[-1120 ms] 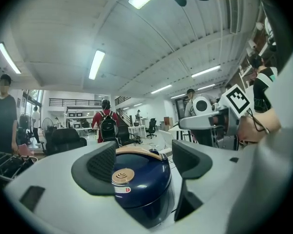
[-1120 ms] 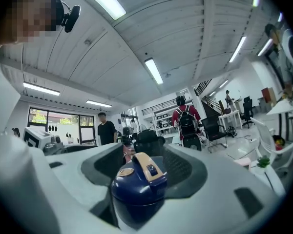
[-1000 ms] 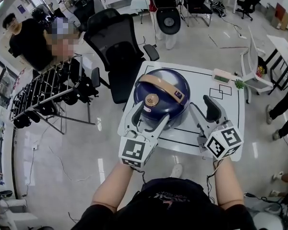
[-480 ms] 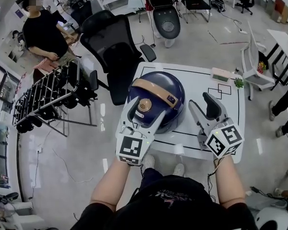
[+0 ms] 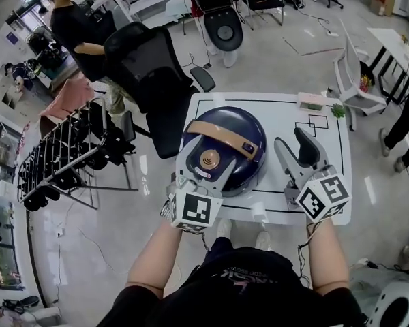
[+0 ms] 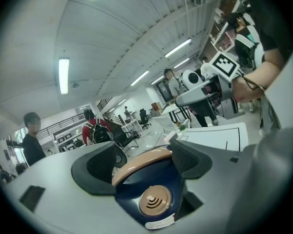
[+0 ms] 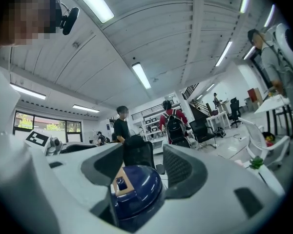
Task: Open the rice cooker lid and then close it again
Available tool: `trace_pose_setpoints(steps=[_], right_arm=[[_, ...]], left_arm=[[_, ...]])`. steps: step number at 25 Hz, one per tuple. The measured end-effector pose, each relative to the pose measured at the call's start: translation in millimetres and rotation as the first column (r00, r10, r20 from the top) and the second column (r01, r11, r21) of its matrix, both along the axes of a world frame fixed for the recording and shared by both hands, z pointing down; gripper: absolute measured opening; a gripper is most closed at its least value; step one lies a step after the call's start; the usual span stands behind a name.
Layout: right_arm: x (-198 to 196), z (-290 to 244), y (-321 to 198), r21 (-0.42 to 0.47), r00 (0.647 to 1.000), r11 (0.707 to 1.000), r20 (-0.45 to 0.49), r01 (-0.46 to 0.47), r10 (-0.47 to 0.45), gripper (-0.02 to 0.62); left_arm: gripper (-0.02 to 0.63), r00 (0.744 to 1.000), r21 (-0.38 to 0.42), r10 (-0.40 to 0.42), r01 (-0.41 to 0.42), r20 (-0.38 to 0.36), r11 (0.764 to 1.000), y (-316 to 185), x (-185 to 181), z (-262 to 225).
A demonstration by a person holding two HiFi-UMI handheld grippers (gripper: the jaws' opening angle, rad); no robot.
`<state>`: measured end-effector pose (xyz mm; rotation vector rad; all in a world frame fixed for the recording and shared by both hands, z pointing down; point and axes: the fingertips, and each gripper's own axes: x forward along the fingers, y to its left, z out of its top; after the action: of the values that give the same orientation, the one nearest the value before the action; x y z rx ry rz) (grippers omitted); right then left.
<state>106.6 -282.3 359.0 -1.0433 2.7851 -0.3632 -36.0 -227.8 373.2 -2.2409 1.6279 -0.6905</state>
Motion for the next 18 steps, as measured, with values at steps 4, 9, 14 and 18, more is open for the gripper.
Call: trace_pose_setpoints(steps=[4,9,14,18], right_arm=[[-6.6,2.0,-1.1,-0.008,0.999,0.999,0.0,-0.042,0.042,0.242],[-12.4,3.4,-0.9,-0.016,0.996,0.996,-0.007,-0.091,0.091,0.241],[-13.4,4.5,0.5,-0.02,0.99,0.99,-0.001,-0.14,0.14,0.242],[-12.7,3.1,3.0,-0.016,0.986,0.986,-0.014,-0.169,0.169,0.242]], left_arm=[[0.348,0.992,-0.017,0.058,-0.057,0.108,0.998,-7.5,-2.8,11.1],[0.348,0.958,-0.013,0.117,-0.117,0.264,0.993,-17.5,-5.4,20.2],[0.348,0.919,-0.016,0.164,-0.17,0.359,0.985,-25.9,-5.1,26.4],[0.347,0.875,-0.04,0.216,-0.221,0.433,0.974,-32.6,0.3,33.2]])
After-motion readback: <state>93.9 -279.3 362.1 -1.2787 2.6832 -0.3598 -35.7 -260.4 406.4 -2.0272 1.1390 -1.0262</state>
